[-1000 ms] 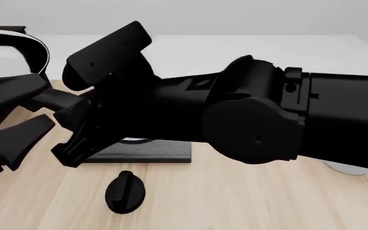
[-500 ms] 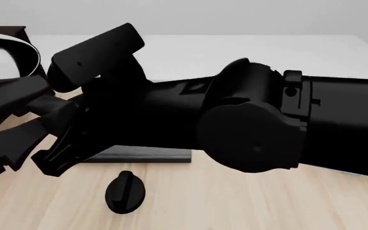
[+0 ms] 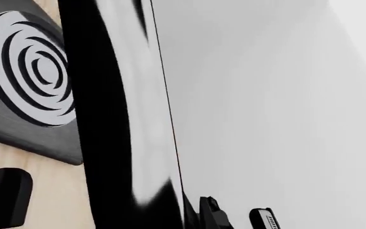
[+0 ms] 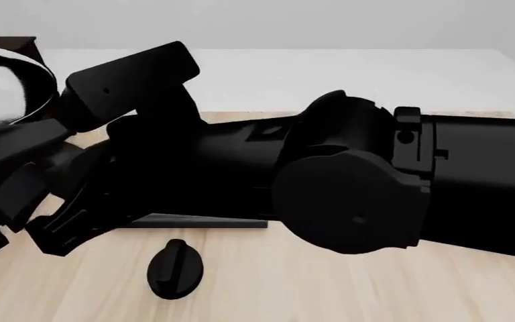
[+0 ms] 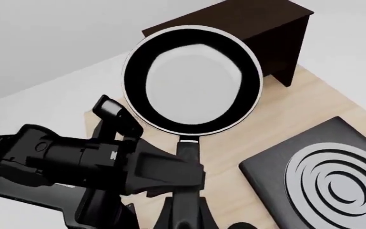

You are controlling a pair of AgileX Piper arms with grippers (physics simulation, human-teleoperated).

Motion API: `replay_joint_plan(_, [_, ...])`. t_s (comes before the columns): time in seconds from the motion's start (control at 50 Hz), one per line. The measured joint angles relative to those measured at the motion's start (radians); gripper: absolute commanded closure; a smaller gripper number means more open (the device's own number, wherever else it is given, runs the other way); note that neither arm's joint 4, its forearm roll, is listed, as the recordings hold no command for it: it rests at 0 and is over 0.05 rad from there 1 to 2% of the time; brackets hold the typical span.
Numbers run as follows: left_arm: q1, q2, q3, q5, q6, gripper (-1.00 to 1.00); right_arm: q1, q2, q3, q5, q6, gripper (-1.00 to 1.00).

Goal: Put the frying pan on the cabinet shelf.

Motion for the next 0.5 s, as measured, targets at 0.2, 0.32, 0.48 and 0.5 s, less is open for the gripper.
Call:
replay_joint_plan(0.2, [0.011, 0.000, -0.006, 0.002, 0.007, 1.00, 0.001, 0.001, -0.003, -0.004, -0.007, 1.00])
replay_joint_plan(0.32, [0.016, 0.000, -0.009, 0.003, 0.013, 1.00, 0.001, 0.002, -0.006, -0.007, -0.007, 1.00])
replay_joint_plan(0.48, [0.021, -0.001, -0.014, 0.005, 0.019, 1.00, 0.003, 0.004, -0.013, -0.006, -0.005, 1.00])
replay_joint_plan(0.5, [0.021, -0.002, -0.015, 0.005, 0.019, 1.00, 0.004, 0.005, -0.014, -0.006, -0.004, 1.00])
